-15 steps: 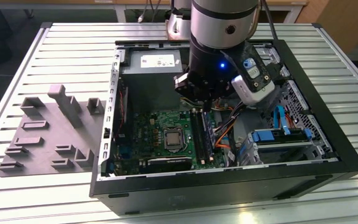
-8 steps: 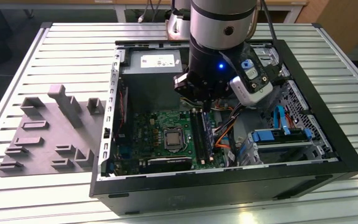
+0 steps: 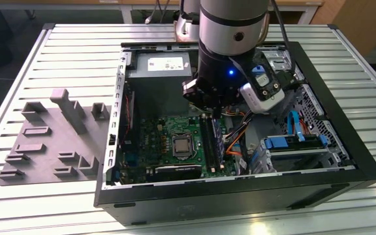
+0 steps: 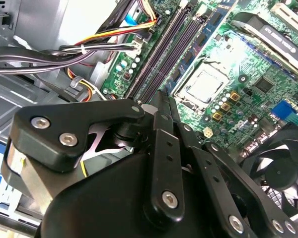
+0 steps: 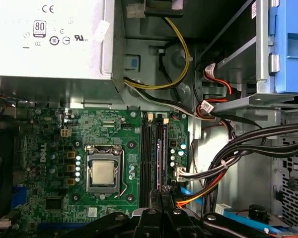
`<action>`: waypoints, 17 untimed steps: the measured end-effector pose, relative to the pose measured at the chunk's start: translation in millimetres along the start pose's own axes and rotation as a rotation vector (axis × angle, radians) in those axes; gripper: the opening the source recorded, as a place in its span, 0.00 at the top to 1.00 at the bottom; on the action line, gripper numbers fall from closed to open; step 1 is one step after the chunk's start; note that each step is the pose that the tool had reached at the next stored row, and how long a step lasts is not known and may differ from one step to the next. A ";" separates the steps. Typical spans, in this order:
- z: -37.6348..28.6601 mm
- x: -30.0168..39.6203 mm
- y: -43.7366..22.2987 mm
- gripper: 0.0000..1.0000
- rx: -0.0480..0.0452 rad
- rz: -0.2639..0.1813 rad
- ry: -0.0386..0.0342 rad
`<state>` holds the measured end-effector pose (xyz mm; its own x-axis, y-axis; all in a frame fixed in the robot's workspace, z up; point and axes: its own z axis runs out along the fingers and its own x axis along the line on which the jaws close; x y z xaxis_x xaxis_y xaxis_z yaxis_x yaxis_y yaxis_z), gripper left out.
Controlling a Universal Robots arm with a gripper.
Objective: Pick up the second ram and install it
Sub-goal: 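Insert the second ram into the second slot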
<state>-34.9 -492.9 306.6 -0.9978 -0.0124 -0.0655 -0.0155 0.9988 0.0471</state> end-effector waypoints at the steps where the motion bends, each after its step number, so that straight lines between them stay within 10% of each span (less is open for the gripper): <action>1: 0.4 0.0 0.0 0.89 0.0000 0.000 0.0000; 17: 8.4 0.6 -0.4 0.89 0.0004 0.007 -0.0003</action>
<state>-34.9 -492.9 298.2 -0.9978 -0.0058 -0.0654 -0.0089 0.9988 0.0472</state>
